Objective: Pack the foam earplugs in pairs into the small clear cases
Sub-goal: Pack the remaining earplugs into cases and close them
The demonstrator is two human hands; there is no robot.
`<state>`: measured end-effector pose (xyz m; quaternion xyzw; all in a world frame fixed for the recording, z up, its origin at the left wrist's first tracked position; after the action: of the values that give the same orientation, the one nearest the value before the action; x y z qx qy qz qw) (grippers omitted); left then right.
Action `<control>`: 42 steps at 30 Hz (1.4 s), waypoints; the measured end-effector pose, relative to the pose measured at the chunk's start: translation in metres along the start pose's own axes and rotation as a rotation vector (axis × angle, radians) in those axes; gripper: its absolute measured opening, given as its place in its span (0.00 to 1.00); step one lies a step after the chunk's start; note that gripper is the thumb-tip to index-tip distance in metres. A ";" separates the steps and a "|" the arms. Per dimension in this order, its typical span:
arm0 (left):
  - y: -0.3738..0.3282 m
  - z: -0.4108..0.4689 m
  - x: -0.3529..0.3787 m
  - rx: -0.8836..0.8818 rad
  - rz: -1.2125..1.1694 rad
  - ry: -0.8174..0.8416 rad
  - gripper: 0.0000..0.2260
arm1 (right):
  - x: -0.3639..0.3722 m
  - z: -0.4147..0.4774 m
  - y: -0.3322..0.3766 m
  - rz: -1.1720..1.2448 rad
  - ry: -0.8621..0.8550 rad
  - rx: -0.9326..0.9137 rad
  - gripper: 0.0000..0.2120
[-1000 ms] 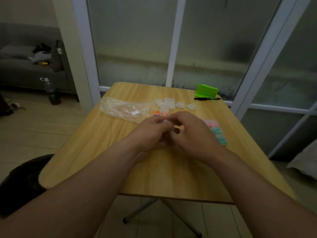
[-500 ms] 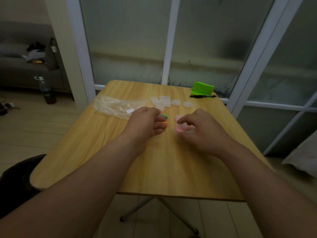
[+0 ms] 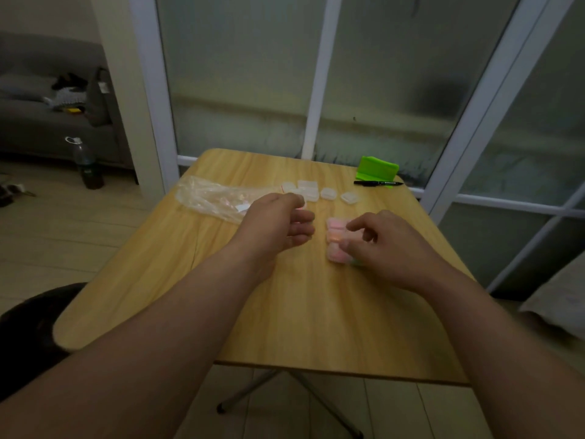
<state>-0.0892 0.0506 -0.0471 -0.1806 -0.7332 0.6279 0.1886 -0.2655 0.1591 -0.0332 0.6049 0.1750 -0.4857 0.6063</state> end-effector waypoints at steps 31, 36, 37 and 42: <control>-0.045 0.051 -0.055 0.069 -0.381 -0.124 0.18 | 0.015 0.165 -0.058 -0.142 -0.040 0.172 0.14; -0.046 0.036 -0.054 0.080 -0.308 -0.097 0.15 | -0.008 0.131 -0.014 0.107 -0.211 0.107 0.09; -0.046 0.032 -0.053 0.078 -0.268 -0.090 0.13 | -0.011 0.119 0.001 0.188 -0.240 0.083 0.07; -0.033 0.001 -0.035 0.089 0.169 0.072 0.10 | 0.006 0.050 0.060 0.629 -0.194 0.061 0.06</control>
<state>-0.0602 0.0271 -0.0168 -0.2556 -0.6795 0.6666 0.1692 -0.2332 0.0992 0.0065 0.5978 -0.0938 -0.3350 0.7222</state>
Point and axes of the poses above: each hand's wrist, its own z-axis towards the middle knuckle, its own x-axis out of the palm, y = z × x, the point moved 6 cm from there along z, towards the middle knuckle, and after that the axes turned 13 degrees about z, right-handed, at the moved point
